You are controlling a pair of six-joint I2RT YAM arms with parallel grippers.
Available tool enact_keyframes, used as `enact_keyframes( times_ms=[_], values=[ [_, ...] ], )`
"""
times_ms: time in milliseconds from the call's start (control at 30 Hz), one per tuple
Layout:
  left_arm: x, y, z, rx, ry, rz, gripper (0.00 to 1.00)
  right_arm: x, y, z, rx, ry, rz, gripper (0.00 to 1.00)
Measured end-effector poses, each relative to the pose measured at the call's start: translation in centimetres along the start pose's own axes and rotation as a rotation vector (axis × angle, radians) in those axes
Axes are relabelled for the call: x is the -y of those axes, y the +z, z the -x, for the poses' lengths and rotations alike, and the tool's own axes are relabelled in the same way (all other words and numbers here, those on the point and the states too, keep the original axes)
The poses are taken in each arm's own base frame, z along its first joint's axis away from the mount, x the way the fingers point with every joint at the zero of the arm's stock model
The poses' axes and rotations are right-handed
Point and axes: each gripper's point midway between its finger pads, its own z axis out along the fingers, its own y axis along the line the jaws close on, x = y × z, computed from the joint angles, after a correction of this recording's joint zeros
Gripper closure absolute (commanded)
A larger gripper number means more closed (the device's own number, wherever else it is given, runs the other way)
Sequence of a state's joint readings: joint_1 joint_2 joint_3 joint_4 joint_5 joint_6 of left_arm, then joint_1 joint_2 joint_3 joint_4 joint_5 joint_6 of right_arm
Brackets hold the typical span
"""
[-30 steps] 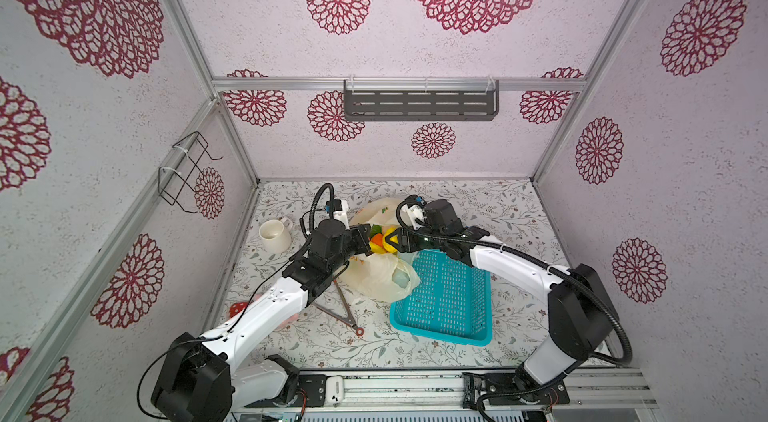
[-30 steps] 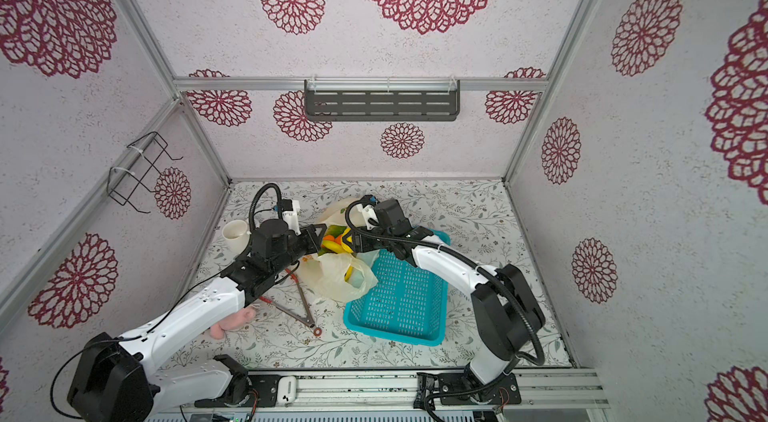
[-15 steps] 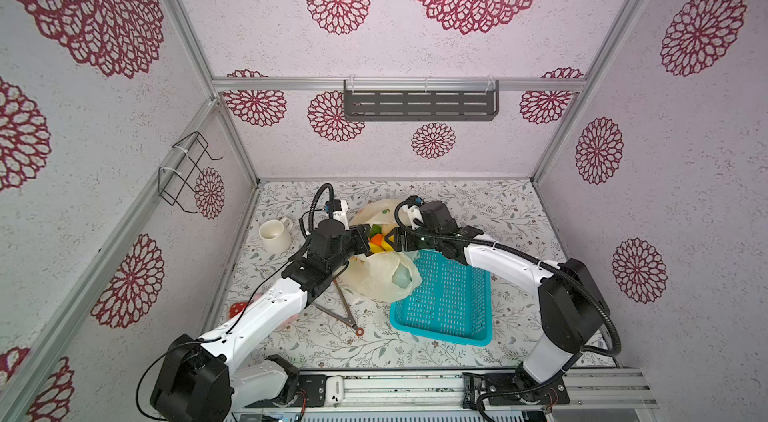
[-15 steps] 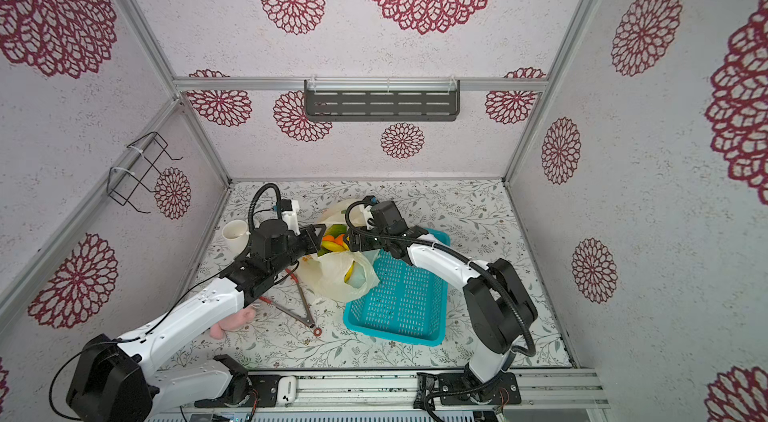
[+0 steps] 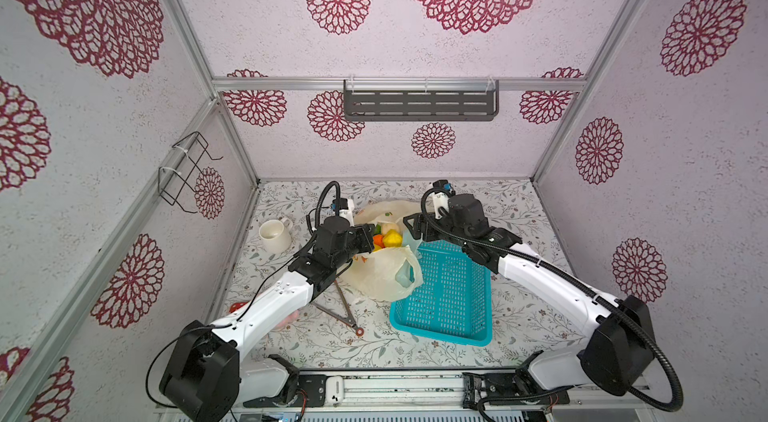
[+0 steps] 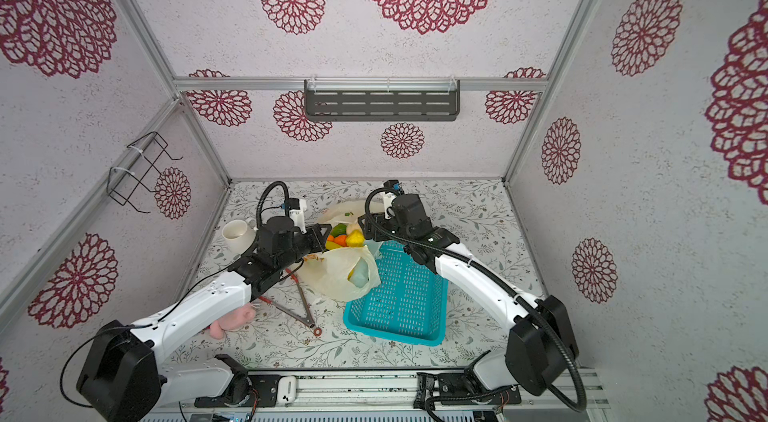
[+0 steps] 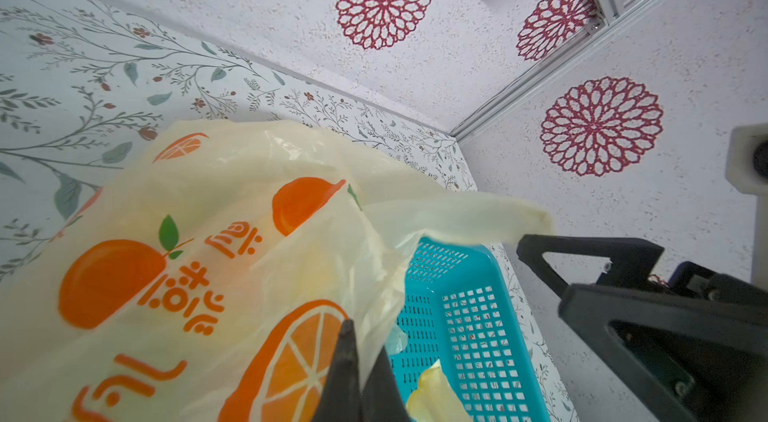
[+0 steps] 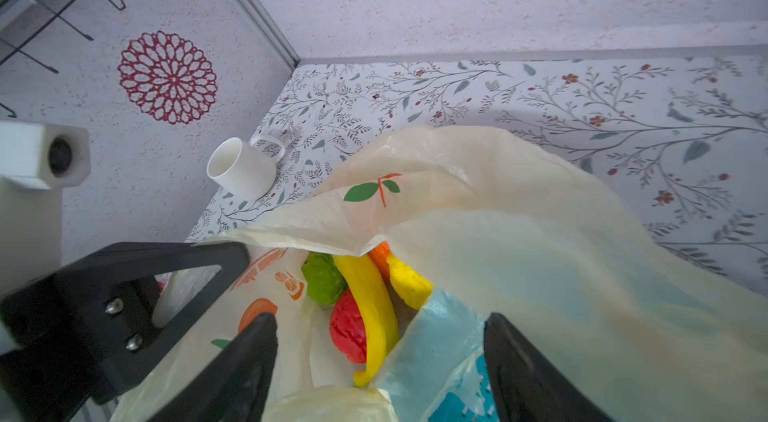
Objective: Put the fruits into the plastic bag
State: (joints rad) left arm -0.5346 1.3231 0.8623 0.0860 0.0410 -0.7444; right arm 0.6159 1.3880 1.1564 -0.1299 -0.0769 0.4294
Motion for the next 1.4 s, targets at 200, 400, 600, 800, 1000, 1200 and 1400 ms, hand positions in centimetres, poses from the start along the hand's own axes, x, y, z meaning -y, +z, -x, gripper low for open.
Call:
enact_keyframes(
  times_ms=[200,400,600,800,1000,1200,1400],
  values=[
    [2.5,2.6,0.5,-0.032,0.029,-0.059,0.06,6.0,-2.7,-0.2,0.044,0.085,-0.167,0.20],
    [4.3,1.8,2.3,0.041,0.085,-0.075,0.02,13.9,-7.4,-2.2,0.102,0.194,-0.464,0.17],
    [1.6,-5.9,8.4,0.359,0.176,0.132,0.02,21.3,-14.4,-4.5,0.230,0.242,-0.816,0.13],
    [-9.3,-12.3,11.0,0.533,0.186,0.618,0.02,26.4,-16.2,-10.4,0.297,0.115,-1.041,0.01],
    [-20.9,-15.0,7.2,0.407,0.261,1.124,0.02,29.6,-15.1,-15.9,0.268,-0.057,-1.128,0.01],
    [-26.2,-16.3,6.0,0.342,0.256,1.345,0.02,30.2,-12.4,-12.5,0.328,-0.142,-1.136,0.01],
    [-29.2,-15.2,4.5,0.327,0.254,1.386,0.02,31.3,-11.4,-10.9,0.409,-0.161,-1.052,0.01]
  ],
)
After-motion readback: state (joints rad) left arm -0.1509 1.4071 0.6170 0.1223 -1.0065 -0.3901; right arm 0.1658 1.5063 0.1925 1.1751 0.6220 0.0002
